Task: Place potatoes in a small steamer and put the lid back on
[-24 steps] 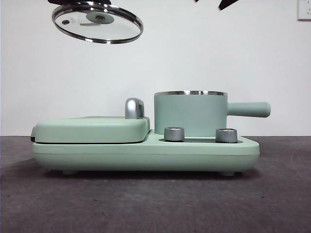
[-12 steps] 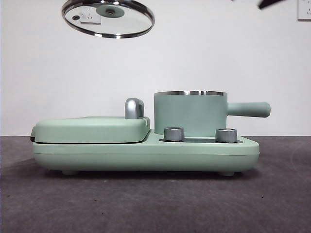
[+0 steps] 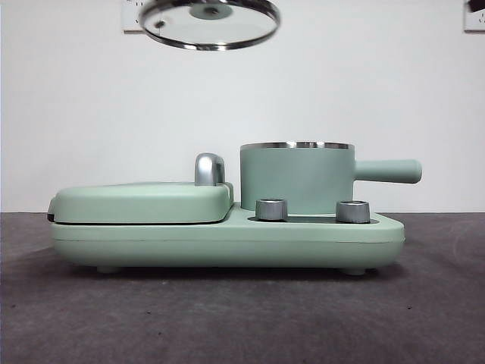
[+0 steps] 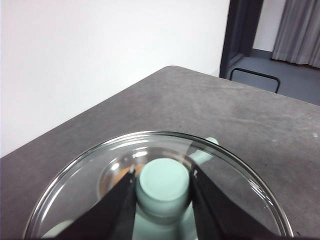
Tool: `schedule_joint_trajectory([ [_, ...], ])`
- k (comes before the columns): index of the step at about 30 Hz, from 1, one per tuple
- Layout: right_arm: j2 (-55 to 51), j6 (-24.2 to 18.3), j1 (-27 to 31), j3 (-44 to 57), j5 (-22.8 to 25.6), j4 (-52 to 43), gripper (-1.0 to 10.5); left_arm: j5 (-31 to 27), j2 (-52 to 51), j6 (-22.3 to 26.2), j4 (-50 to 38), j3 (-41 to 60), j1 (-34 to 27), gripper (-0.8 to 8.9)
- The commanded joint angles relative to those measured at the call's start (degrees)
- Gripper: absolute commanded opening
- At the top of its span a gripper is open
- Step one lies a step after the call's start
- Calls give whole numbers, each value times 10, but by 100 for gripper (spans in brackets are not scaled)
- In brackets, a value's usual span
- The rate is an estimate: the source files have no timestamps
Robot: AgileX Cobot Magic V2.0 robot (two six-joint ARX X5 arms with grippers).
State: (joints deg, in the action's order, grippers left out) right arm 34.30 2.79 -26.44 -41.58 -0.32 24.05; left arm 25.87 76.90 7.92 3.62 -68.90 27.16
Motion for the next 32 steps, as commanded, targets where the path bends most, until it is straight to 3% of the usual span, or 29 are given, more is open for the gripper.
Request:
schedule_joint_trajectory([
  [1,-35,-5,-5,3,18,15,327,1,27,2,-38,-11,12,9],
  [15,-102,-7,-5,3,34,150,327,-8,171,-15,-166,-44,41,9],
  [32,-102,-6,-5,3,51,188,327,-4,323,-16,-171,-171,44,9],
])
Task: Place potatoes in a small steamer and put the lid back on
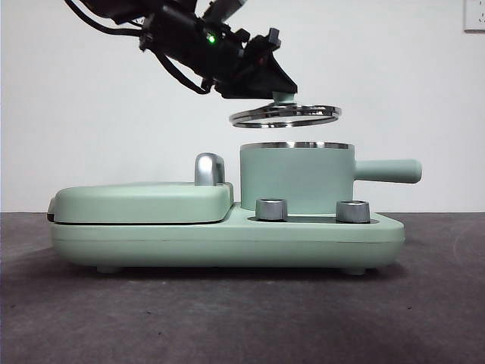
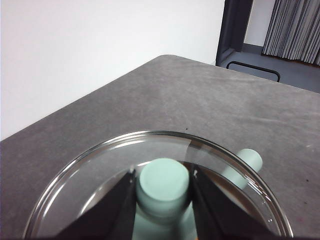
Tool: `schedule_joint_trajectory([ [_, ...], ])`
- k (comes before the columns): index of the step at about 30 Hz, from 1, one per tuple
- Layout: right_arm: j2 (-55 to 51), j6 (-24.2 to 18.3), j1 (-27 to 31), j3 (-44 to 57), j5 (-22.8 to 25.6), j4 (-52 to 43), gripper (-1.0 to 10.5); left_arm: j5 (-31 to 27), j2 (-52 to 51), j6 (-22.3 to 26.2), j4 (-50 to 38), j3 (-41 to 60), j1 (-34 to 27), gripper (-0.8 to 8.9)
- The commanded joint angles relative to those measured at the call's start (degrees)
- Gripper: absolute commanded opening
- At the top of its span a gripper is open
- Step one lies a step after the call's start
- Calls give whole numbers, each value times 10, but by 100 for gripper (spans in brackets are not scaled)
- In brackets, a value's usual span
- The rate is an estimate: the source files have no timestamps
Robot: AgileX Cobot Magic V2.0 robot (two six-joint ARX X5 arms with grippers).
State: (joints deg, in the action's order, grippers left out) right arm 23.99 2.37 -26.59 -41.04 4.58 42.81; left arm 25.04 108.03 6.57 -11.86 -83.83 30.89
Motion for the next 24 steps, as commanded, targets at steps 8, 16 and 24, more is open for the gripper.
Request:
schedule_joint_trajectory([
  [8,2,-2,-3,-3,2,6,327,21,33,-2,-41,-22,12,9],
  [16,2,-2,-3,-3,2,11,327,21,42,-2,-40,-22,14,9],
  [24,2,-2,-3,-3,4,10,327,21,53,0,-31,-22,14,9],
])
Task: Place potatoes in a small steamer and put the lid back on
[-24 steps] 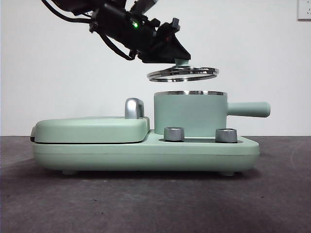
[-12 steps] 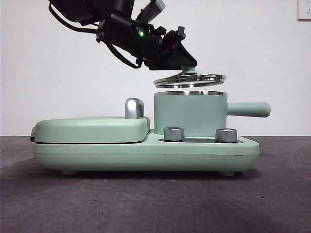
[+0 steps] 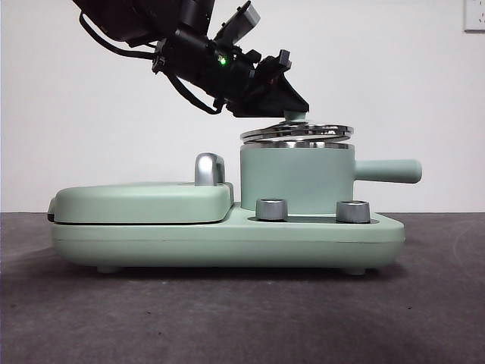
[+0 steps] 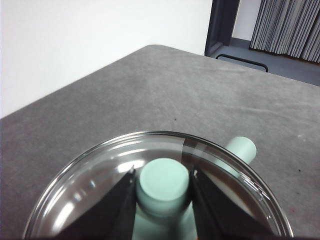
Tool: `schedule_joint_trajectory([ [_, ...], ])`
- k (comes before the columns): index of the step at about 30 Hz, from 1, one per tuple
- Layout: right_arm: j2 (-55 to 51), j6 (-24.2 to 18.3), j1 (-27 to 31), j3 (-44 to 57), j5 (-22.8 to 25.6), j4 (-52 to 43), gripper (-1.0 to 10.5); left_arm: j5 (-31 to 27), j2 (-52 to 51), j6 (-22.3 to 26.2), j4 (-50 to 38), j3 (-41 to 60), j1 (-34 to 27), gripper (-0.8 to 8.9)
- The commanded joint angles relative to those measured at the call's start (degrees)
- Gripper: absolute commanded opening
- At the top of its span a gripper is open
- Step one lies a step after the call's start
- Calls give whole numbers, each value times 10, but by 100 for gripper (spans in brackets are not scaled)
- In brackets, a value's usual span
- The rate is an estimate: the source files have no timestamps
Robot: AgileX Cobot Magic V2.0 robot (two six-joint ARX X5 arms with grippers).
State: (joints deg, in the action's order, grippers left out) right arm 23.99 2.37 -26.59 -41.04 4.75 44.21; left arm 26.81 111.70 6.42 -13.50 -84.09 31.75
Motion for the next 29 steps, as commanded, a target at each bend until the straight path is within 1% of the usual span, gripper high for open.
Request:
schedule_joint_trajectory([
  [1,2,-2,-3,-3,3,-4,327,3,20,2,-15,-19,5,9],
  [11,2,-2,-3,-3,3,-4,327,3,41,3,3,-19,6,9],
  [14,2,-2,-3,-3,14,-4,326,3,41,4,6,-19,6,9],
  [19,2,-2,-3,-3,16,-4,326,3,41,9,6,-19,3,9],
  [29,2,-2,-3,-3,16,-4,326,3,41,76,7,-19,2,9],
])
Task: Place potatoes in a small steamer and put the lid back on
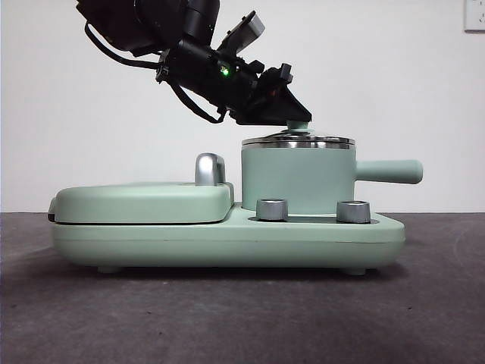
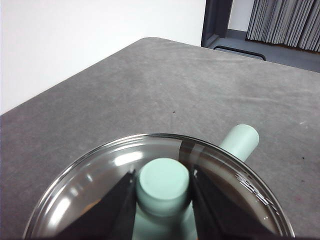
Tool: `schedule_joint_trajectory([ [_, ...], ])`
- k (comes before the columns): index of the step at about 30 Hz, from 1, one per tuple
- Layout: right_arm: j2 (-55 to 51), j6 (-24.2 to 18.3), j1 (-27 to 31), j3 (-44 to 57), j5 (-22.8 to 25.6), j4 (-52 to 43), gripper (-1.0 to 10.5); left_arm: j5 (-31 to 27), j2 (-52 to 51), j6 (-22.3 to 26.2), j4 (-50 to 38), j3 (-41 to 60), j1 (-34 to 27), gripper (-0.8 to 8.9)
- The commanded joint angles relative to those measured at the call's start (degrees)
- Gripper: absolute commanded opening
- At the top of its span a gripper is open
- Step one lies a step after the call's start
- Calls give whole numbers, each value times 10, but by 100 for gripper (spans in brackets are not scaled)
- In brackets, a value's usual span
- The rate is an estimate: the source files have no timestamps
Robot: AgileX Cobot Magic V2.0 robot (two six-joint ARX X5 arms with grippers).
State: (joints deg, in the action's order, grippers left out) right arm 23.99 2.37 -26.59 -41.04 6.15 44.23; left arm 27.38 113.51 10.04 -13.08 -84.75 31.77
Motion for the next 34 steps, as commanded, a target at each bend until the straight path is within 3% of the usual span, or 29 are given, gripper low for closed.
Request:
schedule_joint_trajectory([
  [1,2,-2,-3,-3,2,-4,326,-2,23,43,3,-12,1,9],
  [7,2,-2,-3,-3,2,-4,326,-2,23,43,3,-12,-2,15],
  [12,2,-2,-3,-3,1,-4,326,-2,23,43,3,-12,-2,238],
  [19,2,-2,-3,-3,1,-4,326,27,10,10,2,-12,-2,315],
  [26,2,-2,-3,-3,1,-4,326,27,-54,-26,46,-12,-11,312],
  [34,2,-2,-3,-3,-1,-4,326,55,-133,-117,166,-9,-57,311],
])
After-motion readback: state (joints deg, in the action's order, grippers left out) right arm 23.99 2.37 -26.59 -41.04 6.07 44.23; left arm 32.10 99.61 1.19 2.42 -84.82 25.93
